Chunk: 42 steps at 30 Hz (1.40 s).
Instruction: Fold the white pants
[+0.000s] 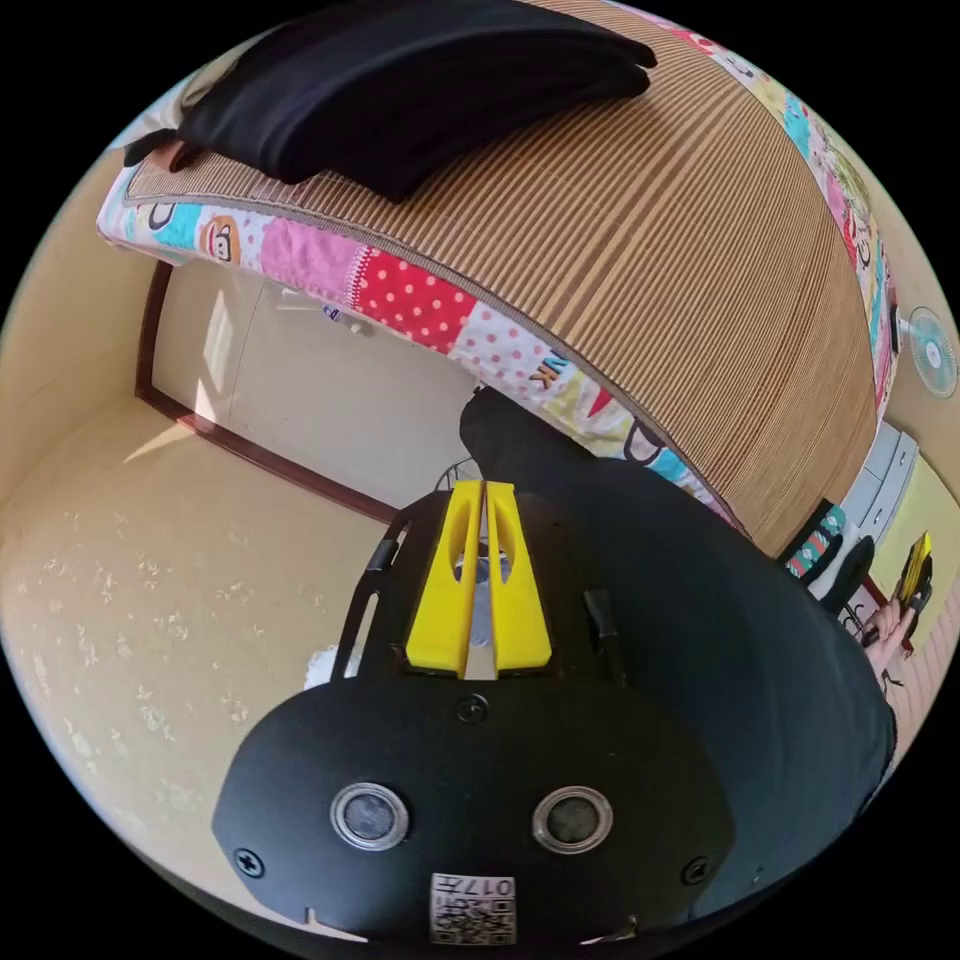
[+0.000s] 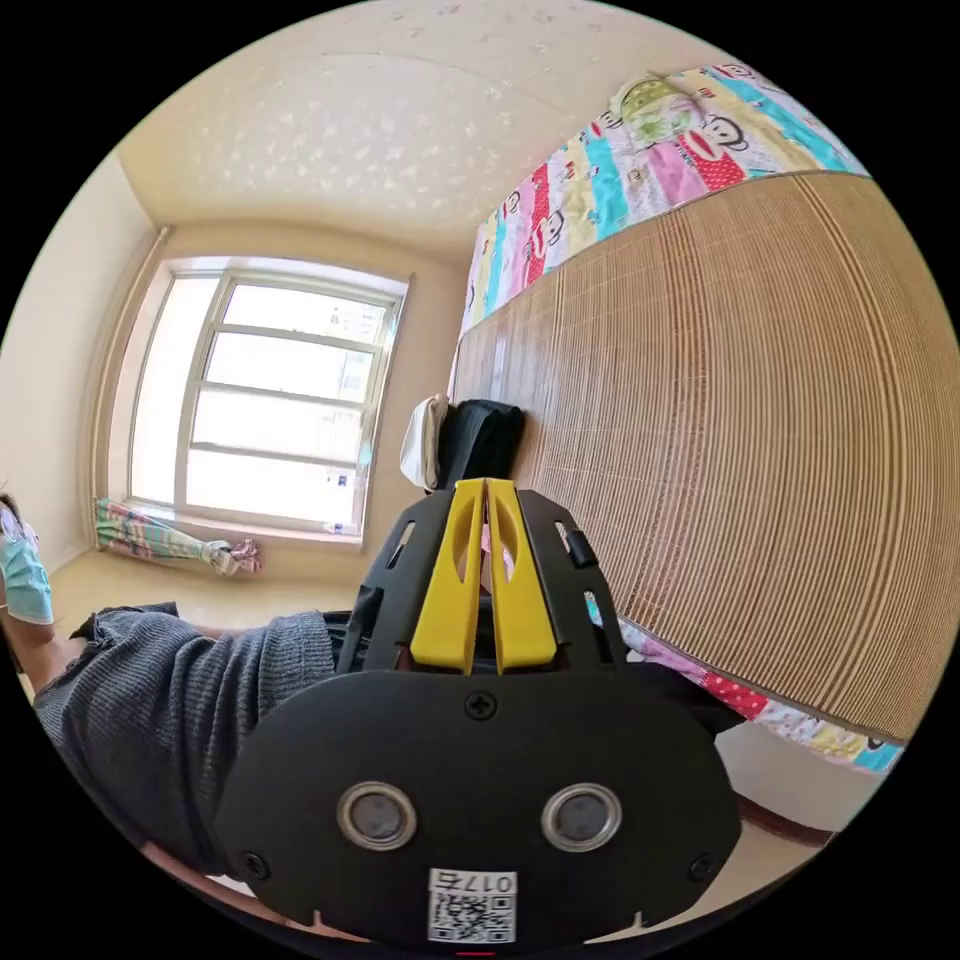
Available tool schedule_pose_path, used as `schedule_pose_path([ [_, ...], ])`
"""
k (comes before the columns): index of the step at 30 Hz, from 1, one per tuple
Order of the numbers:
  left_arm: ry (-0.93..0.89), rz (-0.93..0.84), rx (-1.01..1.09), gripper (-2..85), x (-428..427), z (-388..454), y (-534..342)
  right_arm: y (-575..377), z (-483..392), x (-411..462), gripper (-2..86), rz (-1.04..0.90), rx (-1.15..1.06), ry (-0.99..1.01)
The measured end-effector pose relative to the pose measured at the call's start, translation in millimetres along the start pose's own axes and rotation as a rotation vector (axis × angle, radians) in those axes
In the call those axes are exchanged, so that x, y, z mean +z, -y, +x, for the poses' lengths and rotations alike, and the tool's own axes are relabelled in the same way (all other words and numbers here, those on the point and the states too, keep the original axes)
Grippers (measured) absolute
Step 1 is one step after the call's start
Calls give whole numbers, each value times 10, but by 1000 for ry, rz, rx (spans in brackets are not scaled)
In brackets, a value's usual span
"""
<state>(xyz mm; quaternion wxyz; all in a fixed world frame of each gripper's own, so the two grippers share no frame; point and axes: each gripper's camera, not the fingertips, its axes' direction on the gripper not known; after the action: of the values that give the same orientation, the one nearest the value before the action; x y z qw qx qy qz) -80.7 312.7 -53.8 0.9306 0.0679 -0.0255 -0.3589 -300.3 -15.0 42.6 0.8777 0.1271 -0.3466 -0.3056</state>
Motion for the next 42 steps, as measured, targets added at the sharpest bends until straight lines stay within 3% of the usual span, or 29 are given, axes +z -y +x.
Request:
schedule_pose_path([
  [5,-17,20,60,-3,-235,-327,50,119,-161,485,5,9,47,83],
  [11,40,162,6,9,-1055,-941,381,-90,-252,687,5,83,150,97],
  [18,165,483,-35,87,-2508,-1348,1023,-596,-80,264,4,232,396,53],
  [24,310,535,36,123,-3224,-1273,1515,-590,-105,12,2,282,485,2],
  [33,167,410,-44,83,-3215,-1773,1407,258,-271,234,3,137,372,27],
  [35,46,420,-54,61,-3322,-1983,1256,388,-264,261,4,121,357,44],
  [37,-209,441,-92,42,-3466,-2422,993,478,-241,256,4,126,348,66],
  [42,-402,562,47,34,-3871,-2886,240,579,-71,160,4,167,368,131],
])
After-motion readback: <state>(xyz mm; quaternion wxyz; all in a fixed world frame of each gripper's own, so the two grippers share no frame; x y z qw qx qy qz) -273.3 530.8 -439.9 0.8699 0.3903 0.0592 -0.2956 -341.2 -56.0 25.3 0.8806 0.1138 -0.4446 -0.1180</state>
